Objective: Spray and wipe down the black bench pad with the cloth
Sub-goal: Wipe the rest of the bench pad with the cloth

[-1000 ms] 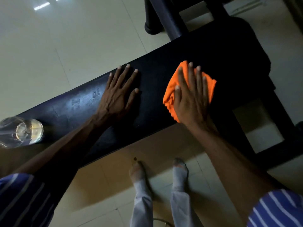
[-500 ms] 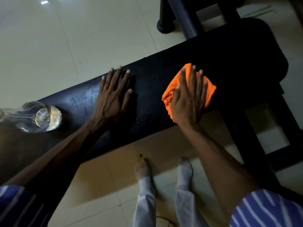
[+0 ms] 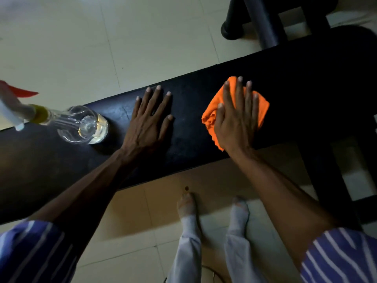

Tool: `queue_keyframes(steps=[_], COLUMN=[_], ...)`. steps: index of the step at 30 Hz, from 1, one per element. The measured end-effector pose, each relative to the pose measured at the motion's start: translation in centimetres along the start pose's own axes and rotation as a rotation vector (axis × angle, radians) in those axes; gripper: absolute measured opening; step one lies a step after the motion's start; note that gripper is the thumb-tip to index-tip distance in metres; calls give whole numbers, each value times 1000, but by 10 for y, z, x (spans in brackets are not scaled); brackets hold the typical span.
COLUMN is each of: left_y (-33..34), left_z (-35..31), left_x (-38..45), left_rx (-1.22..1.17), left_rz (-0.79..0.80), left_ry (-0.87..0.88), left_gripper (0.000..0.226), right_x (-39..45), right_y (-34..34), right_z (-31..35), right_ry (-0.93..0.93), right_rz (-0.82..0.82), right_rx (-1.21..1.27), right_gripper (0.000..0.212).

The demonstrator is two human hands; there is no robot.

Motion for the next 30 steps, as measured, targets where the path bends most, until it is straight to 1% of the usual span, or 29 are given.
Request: queue_keyframes(steps=[1, 2, 4, 6, 8, 9, 10, 11, 13, 14, 15, 16, 17, 19, 21, 23, 24, 25, 28, 30], left_y=[0, 0, -2, -6, -10, -12, -13, -13, -14, -14, -14, -15, -15, -18, -20, -24, -25, -26, -29, -29], left_z=[1, 1, 2, 5, 11, 16, 20, 25, 31, 32, 34, 35, 36, 37, 34, 33, 32, 33, 39, 42], left_x=[-1, -2, -3, -6, -13, -18, -24, -31, -45, -51, -57, -63, -68, -81, -91, -102, -107, -113, -129, -137], left_rx=[-1, -4, -17, -34, -29, -20, -16, -18, -25, -24, -19, -16, -14, -7, -9, -7, -9, -10, -24, -19], left_rz=[-7, -16, -31, -43, -52, -49, -46, -45, -55, -61, -66, -72, -80, -86, -86, -93, -96, -103, -147, -162], left_ry=[1, -1, -13, -32, -48, -57, -70, -86, -101, -99, -98, -106, -121, -152, -161, -170, -177, -192, -247, -263], left_gripper=[60, 60, 60, 59, 58, 58, 58, 57, 57, 57, 57, 58, 58, 58, 59, 58, 58, 58, 57, 57], right_x=[-7, -21, -59, -85, -79, -68, -51, -29, 7, 11, 5, -8, -26, -69, -92, -80, -68, -51, -10, -7], right_y=[0, 1, 3, 6, 9, 10, 11, 10, 7, 7, 6, 5, 4, 5, 8, 10, 11, 10, 7, 10], right_z=[13, 29, 60, 68, 59, 52, 43, 34, 21, 25, 38, 55, 74, 97, 94, 83, 78, 75, 85, 103], right_ry=[44, 31, -136, -333, -505, -544, -522, -420, -95, 32, 83, 55, -43, -305, -518, -644, -640, -588, -306, -161], right_rz=[2, 1, 18, 45, 57, 61, 54, 42, 30, 28, 22, 13, 16, 57, 97, 123, 137, 141, 129, 137], right_rx=[9, 25, 52, 49, 23, -7, -27, -21, 12, 24, 35, 48, 60, 59, 25, 0, -9, -8, 5, 17], right_gripper=[58, 57, 57, 57, 57, 56, 56, 55, 57, 59, 59, 59, 57, 57, 58, 58, 58, 57, 59, 61])
Point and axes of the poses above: each hand's wrist, its own x-axis towards the middle knuckle, its own y-axis out of the palm, z = x × y, the point moved 9 cm from there along x, towards the middle knuckle, and after that the axes turned 9 degrees about -x, right-handed, at the moved point
